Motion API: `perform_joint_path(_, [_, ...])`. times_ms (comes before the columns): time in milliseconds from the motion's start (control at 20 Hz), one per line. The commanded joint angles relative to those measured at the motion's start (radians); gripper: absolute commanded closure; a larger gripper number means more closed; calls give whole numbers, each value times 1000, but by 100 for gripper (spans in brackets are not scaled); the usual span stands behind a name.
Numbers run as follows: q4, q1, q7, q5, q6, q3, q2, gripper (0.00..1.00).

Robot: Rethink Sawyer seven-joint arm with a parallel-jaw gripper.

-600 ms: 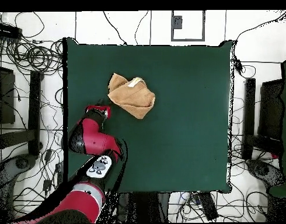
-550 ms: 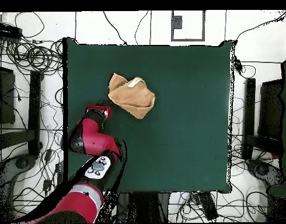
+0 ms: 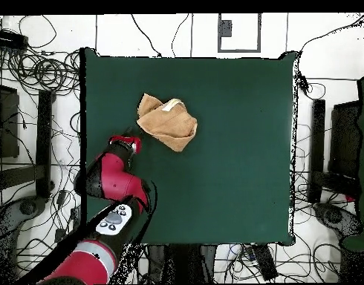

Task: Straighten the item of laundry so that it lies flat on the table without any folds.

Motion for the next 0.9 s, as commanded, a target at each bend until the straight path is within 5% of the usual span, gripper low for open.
perform_joint_path(50, [-44, 17, 154, 75, 26, 1, 27, 0])
perform_joint_path(250, [-28, -28, 178, 8, -4, 16, 13, 0])
perform_joint_path(900, [-36, 40, 130, 83, 47, -86, 53, 0])
